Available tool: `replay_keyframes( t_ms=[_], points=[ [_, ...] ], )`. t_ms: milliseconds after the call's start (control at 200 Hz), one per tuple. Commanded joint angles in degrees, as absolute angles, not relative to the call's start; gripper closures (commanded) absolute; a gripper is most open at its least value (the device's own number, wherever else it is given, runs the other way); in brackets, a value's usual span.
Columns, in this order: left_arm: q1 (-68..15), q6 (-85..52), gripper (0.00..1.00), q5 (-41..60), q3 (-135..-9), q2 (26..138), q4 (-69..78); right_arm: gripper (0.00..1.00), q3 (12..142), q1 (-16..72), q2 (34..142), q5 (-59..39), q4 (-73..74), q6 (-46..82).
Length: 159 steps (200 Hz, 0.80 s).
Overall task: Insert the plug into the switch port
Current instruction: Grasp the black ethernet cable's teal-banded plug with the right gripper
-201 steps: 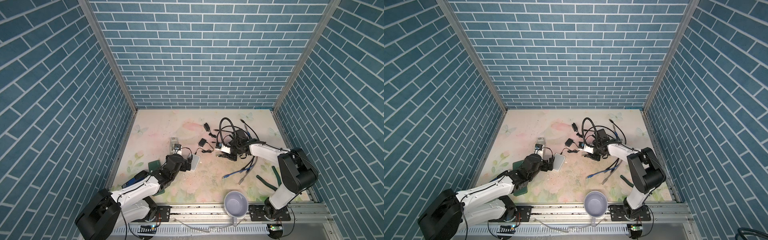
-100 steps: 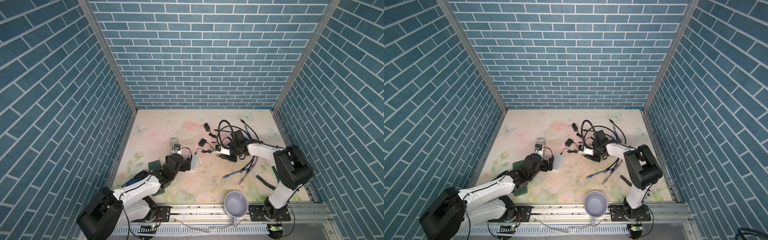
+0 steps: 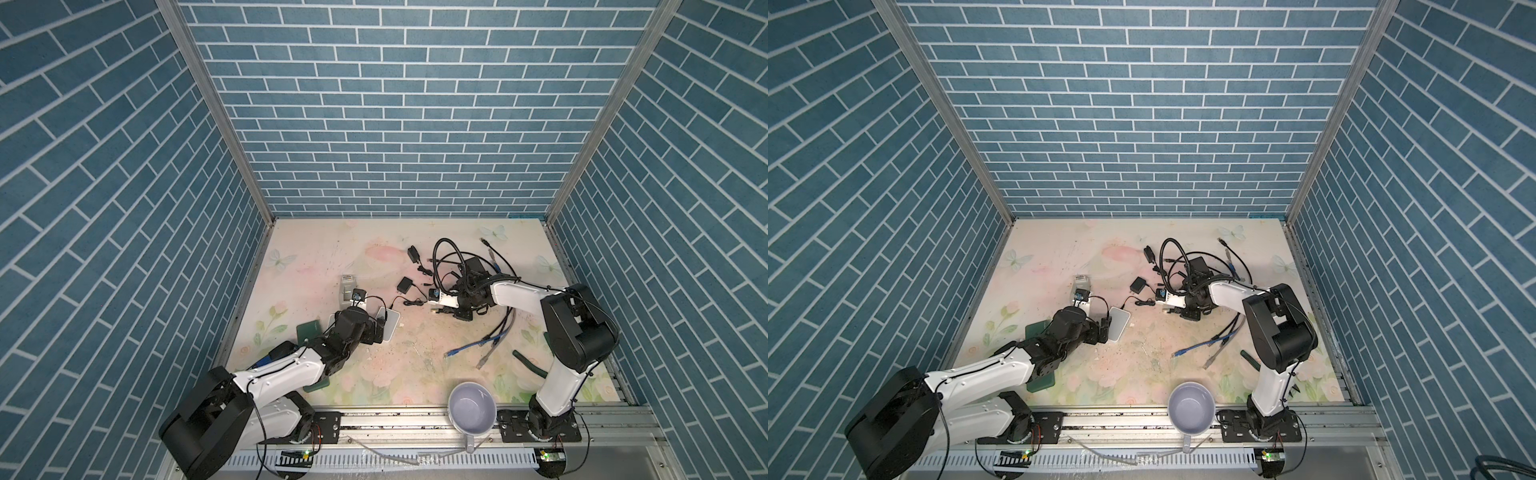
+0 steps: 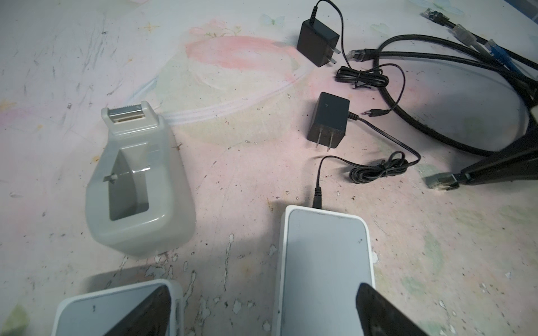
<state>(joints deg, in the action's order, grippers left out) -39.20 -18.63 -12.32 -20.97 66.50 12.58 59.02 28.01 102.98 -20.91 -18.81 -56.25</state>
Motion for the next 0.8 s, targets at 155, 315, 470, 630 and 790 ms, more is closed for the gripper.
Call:
replay_keyframes(
  t_ms=[155, 315, 470, 630, 790],
  points=[
    [-38.9, -5.9, 0.0, -5.9, -21.7, 65.8, 16.2, 1.0, 64.5, 28.1, 103.9, -24.3, -26.1, -60.5],
    [-39.2, 4.1, 0.0, -2.2, -21.0, 64.0, 19.8, 1.0, 69.6, 28.2, 103.2, -28.8, -34.1, -61.4],
    [-39.9, 13.5, 0.0, -2.8, -21.9, 63.7, 21.3, 1.0, 75.2, 28.1, 104.0, -34.1, -43.7, -61.3],
    [-41.7, 24.1, 0.0, 0.0, -23.3, 68.6, 27.1, 1.0, 77.4, 28.1, 104.6, -36.9, -48.2, -61.3],
    [-46.1, 33.9, 0.0, -1.4, -26.0, 74.7, 31.3, 1.0, 76.5, 28.1, 105.0, -33.9, -46.9, -60.4]
  ],
)
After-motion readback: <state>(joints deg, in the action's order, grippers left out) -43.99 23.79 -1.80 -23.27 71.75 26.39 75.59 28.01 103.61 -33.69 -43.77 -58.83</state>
